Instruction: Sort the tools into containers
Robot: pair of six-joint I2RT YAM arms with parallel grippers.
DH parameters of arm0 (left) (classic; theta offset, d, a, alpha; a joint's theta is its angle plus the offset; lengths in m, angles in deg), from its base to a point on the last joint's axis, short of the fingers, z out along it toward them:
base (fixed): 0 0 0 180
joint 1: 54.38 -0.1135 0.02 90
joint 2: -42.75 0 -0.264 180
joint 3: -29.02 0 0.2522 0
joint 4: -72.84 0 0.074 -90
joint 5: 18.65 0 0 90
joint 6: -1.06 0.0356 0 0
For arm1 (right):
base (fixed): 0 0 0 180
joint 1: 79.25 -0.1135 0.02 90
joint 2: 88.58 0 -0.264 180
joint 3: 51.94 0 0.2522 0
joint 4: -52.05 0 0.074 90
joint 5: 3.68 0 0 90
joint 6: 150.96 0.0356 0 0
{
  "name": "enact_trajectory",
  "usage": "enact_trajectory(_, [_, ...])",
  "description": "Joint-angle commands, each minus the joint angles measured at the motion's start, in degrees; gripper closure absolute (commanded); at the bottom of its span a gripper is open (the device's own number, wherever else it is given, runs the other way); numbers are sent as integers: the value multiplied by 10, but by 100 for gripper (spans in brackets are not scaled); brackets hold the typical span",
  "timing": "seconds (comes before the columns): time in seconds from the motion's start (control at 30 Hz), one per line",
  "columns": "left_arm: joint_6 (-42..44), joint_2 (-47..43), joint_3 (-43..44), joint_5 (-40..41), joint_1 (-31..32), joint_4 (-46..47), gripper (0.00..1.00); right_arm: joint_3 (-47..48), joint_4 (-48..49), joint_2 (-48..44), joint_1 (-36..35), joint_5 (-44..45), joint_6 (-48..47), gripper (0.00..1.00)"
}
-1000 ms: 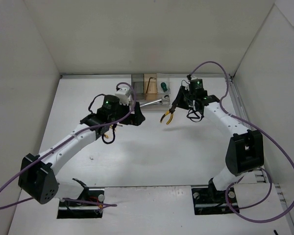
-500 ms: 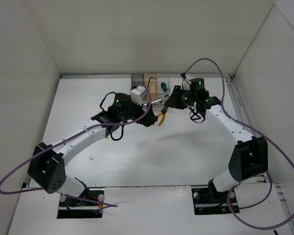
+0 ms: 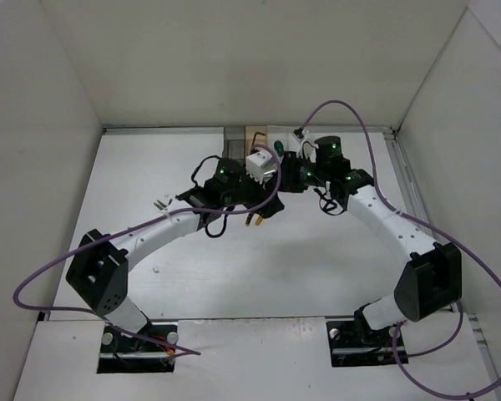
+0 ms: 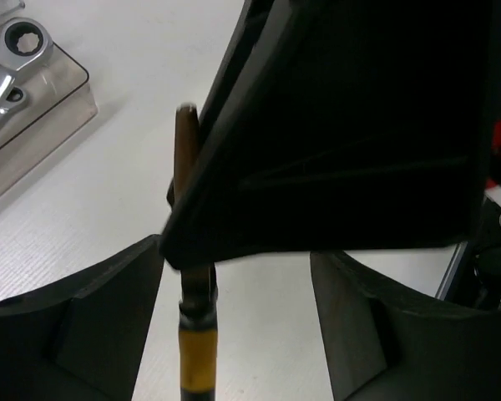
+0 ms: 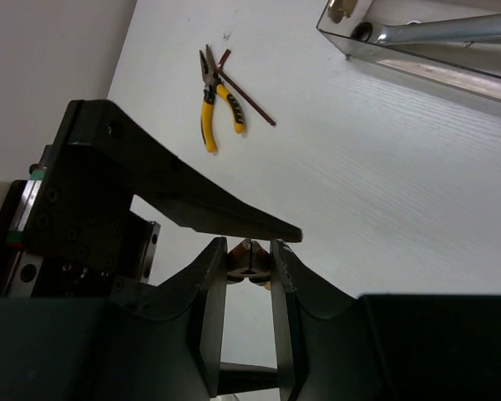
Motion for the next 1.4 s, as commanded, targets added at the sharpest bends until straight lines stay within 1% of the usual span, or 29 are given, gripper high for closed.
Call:
enact_trajectory(0.0, [15,-8,35,1,4,41,36,1,51,-42,-17,-28,11,100])
enact_trajectory(0.03, [14,-7,35,1,4,42,40,0,51,-43,-18,-28,12,100])
enact_trajectory(0.07, [13,-8,35,0,4,45,53,-3,50,-45,-19,-26,12,100])
enact_trajectory(0.1, [13,-10,34,-3,4,45,60,-5,51,-48,-20,-25,12,100])
enact_trajectory(0.13, [13,-10,34,-5,4,47,68,-7,50,-49,-20,-23,12,100])
enact_trajectory(0.17, [10,-12,33,-6,4,46,83,-11,51,-53,-21,-21,12,100])
enact_trajectory(0.23, [8,-15,31,-6,4,44,96,-16,51,-57,-20,-13,12,100])
enact_trajectory(0.27, [8,-17,30,-6,4,44,100,-16,51,-58,-20,-10,11,100])
enact_trajectory(0.37, [1,-24,15,-6,4,49,100,-16,50,-60,-23,1,11,100])
enact_trajectory(0.4, [-1,-25,12,-4,4,49,100,-16,51,-60,-22,1,12,98])
enact_trajectory(0.47, [-1,-30,7,1,4,50,100,-11,51,-61,-19,13,15,85])
enact_trajectory(0.53, [0,-32,5,1,4,49,100,-6,50,-64,-18,36,23,68])
enact_trajectory(0.57, [-1,-33,4,1,-2,48,100,-4,50,-66,-14,44,25,59])
enact_trajectory(0.6, [-1,-36,3,2,-2,49,100,-2,49,-69,-11,54,26,43])
enact_trajectory(0.63, [-1,-38,1,2,-9,50,100,4,50,-71,-7,79,31,36])
enact_trajectory(0.67, [-1,-39,1,2,-14,49,100,5,49,-72,6,85,33,28])
enact_trajectory(0.73, [1,-41,1,0,-30,49,100,0,49,-77,25,105,47,24])
enact_trajectory(0.77, [2,-42,5,2,-40,47,100,-3,49,-83,47,113,50,21])
enact_trajectory(0.83, [13,-43,14,12,-55,37,100,-17,47,-98,68,143,54,20])
enact_trajectory(0.9, [22,-40,22,29,-84,36,100,-38,41,-108,82,172,51,19])
enact_trajectory(1.0, [43,-21,64,48,-130,33,100,-68,27,-119,103,168,39,18])
enact_trajectory(1.03, [58,-1,100,63,-141,27,100,-76,21,-124,110,163,38,18])
enact_trajectory(1.1, [70,25,142,77,-170,15,100,-102,18,-134,117,154,30,18])
enact_trajectory(1.13, [73,53,180,87,-181,17,100,-111,14,-148,122,154,26,18])
enact_trajectory(1.2, [70,79,209,89,-209,48,100,-136,12,-162,121,154,14,18])
enact_trajectory(1.27, [62,122,245,88,-222,87,100,-156,7,-185,122,151,3,17])
enact_trajectory(1.3, [61,156,277,81,-231,98,100,-165,-2,-196,124,148,-6,17])
enact_trajectory(1.37, [62,193,316,66,-237,103,100,-173,-7,-207,124,146,-11,17])
